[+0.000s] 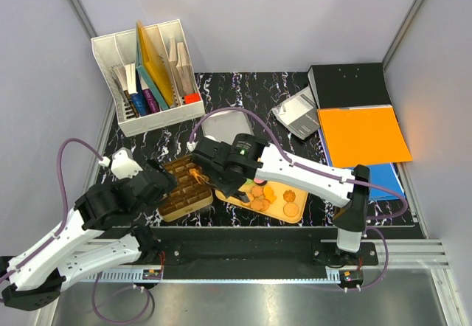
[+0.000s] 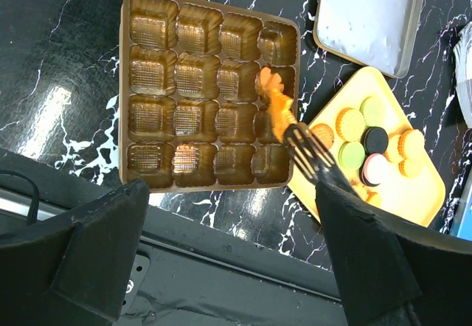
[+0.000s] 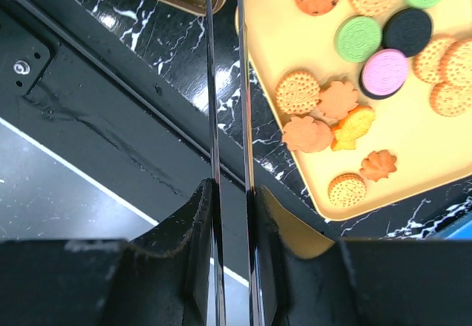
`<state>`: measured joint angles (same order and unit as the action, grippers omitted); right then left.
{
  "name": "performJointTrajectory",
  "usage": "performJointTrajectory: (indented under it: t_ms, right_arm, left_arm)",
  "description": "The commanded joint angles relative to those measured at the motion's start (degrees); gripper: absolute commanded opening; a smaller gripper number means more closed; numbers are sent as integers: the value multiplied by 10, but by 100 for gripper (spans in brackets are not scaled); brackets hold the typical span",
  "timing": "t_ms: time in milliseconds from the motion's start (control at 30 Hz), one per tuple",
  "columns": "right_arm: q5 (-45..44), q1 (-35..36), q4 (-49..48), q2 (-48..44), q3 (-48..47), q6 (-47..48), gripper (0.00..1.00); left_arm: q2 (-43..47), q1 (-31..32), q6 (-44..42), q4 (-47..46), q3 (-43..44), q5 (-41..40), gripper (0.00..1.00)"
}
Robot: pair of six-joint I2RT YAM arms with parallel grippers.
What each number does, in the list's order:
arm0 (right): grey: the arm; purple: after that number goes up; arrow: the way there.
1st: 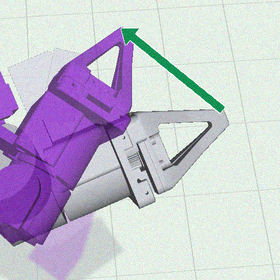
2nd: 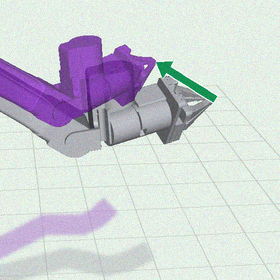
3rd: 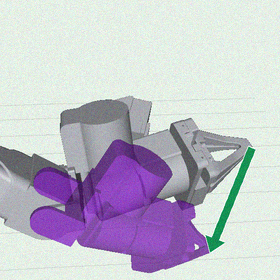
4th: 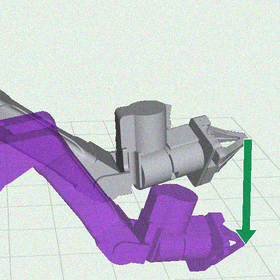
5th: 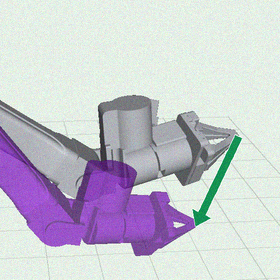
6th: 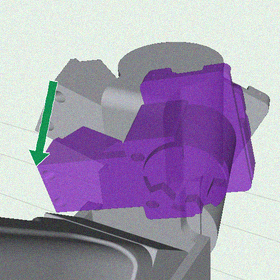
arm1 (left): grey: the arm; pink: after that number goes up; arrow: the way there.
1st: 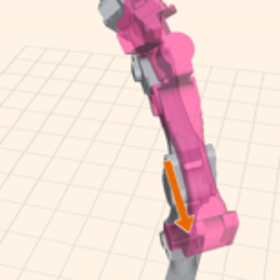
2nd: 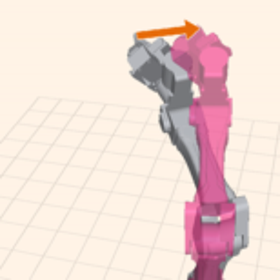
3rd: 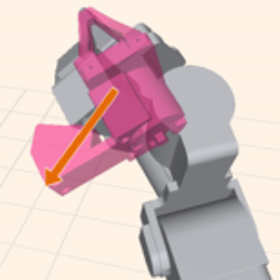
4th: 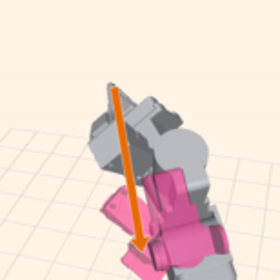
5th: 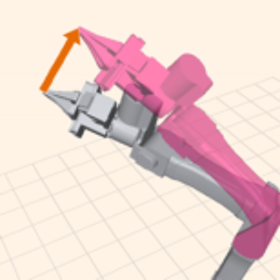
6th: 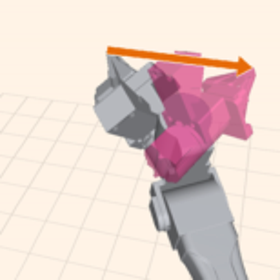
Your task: Pack the cookies
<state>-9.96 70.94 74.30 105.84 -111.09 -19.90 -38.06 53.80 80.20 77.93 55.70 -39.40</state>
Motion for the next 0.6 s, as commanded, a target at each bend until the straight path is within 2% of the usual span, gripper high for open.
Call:
performJointTrajectory:
  t_ms: [0,400,567]
  right_arm:
    - [-46,5,3,-42,-31,-10,11]
    - [-23,5,-17,-61,0,-24,7]
    - [0,4,-39,-49,4,-21,16]
  left_arm:
    - [-4,-2,-7,-5,1,-1,99]
    - [-20,-1,-22,-21,4,4,99]
    - [-25,-2,-24,-25,4,5,99]
